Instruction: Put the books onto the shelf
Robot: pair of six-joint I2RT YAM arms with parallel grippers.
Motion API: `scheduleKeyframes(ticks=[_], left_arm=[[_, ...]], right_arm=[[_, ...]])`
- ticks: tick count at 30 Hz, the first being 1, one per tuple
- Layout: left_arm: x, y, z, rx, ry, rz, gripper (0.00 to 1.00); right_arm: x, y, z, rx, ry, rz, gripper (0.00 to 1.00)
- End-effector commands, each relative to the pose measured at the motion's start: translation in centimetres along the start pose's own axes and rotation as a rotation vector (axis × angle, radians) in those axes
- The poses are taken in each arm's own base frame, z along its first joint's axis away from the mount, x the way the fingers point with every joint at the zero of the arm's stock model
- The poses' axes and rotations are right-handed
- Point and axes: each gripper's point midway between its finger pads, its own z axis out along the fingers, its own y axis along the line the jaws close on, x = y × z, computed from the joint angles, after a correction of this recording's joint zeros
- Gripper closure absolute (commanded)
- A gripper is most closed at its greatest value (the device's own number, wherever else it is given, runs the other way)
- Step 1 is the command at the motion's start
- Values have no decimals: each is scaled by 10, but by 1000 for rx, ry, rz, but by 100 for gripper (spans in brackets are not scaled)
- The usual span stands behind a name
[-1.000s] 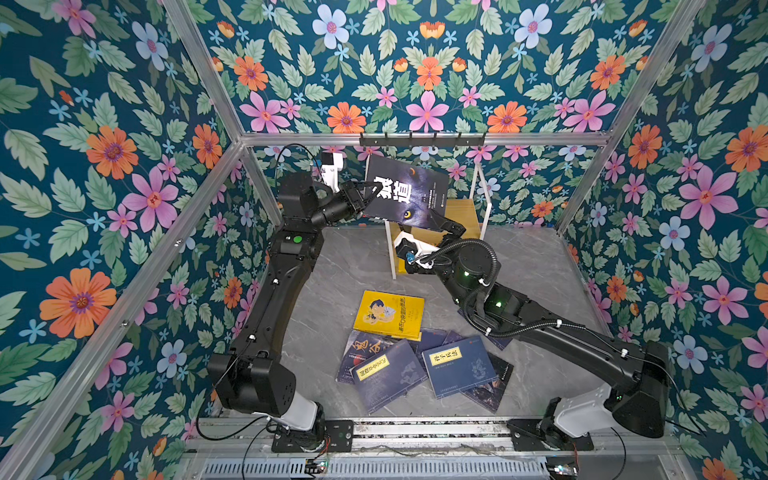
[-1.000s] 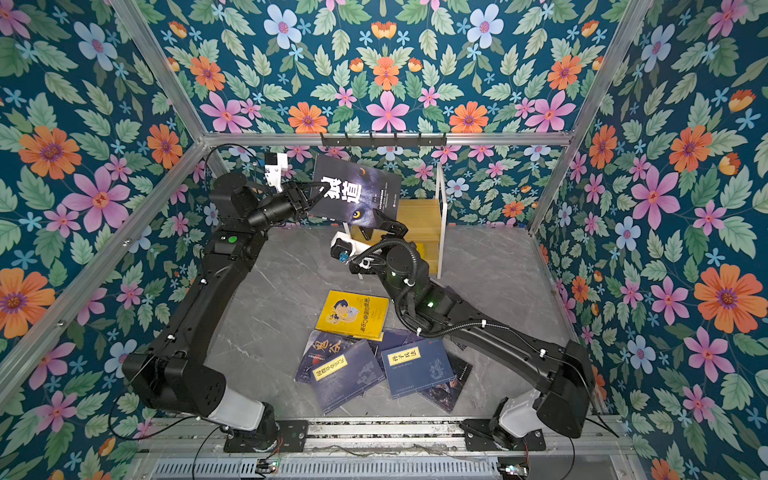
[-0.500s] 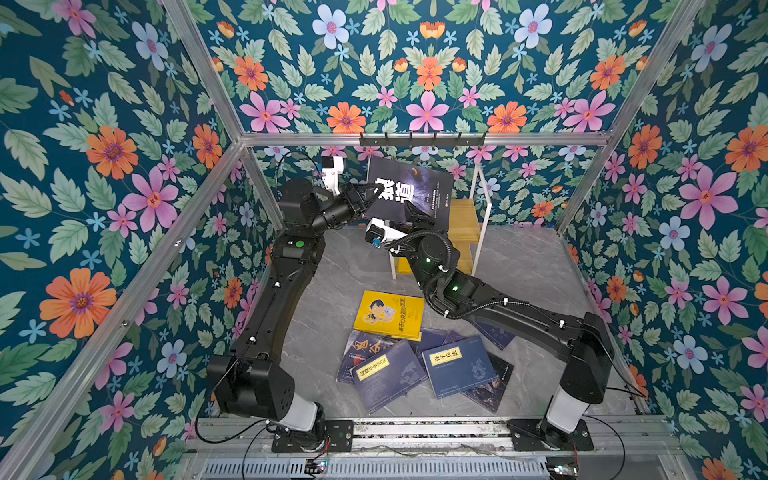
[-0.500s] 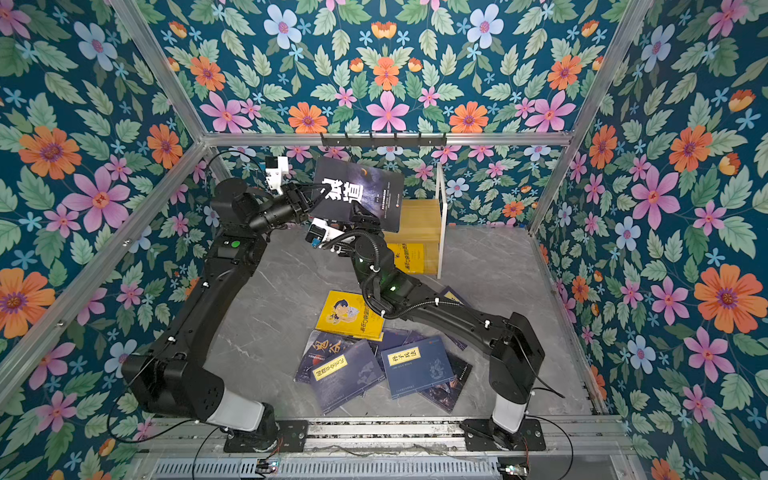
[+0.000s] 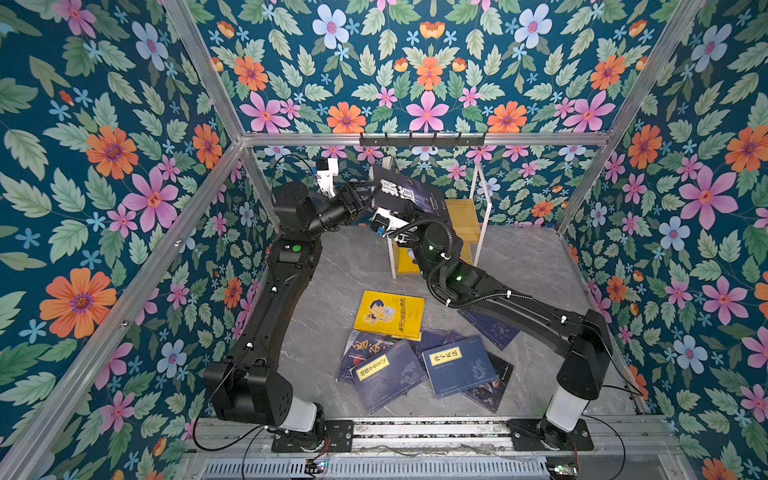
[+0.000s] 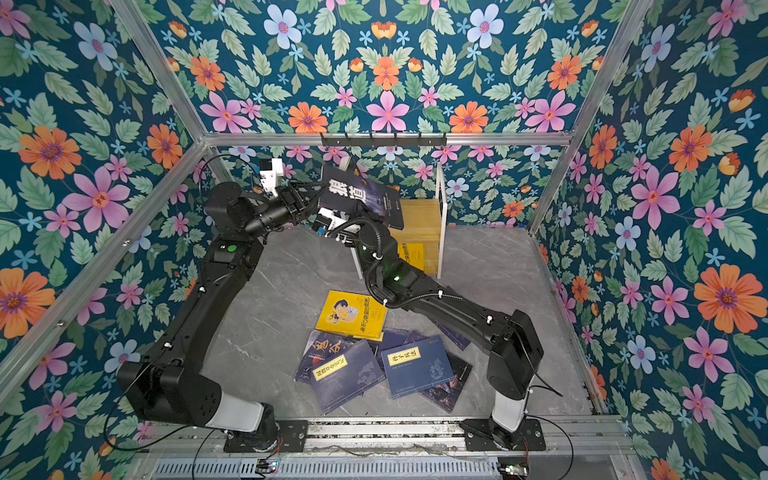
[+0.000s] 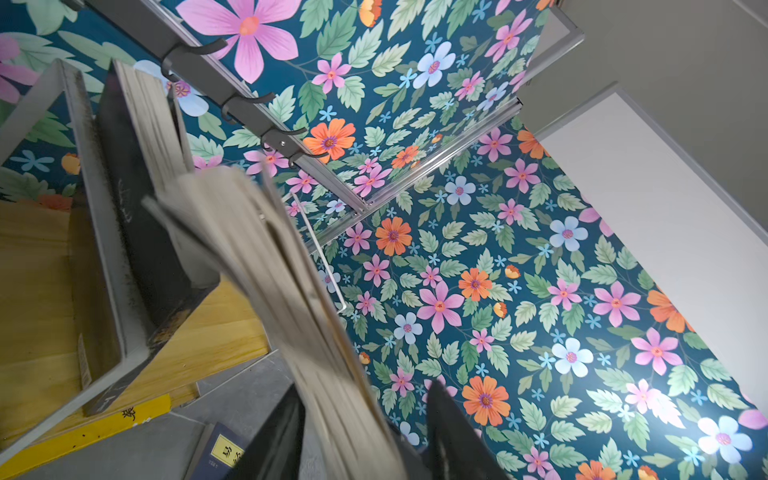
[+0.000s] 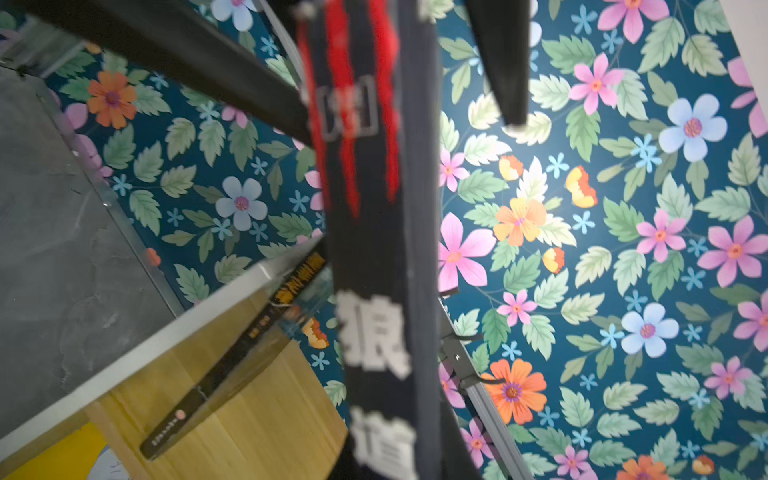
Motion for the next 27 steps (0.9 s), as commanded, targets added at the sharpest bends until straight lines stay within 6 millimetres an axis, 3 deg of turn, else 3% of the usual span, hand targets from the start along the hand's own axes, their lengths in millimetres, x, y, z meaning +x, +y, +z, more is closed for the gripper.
scheduleKeyframes(ticks=[1,7,14,23,27], left_arm=[[-18,-13,-13,34,-45,73,40],[-40,1,-44,-32,-120,110,24],[-44,23,-67,-171,-138,209,10],[-32,69,-89,-366,-105,288,5],[-29,88,-99,-417,-105,288,2]], right_arm=[[2,-31,-5,58,1,131,100],[26,-61,-2,68,23,347,100],[44,-81,10,96,11,634,100],[38,-63,44,86,-63,848,100],[50,-54,59,81,-62,974,100]])
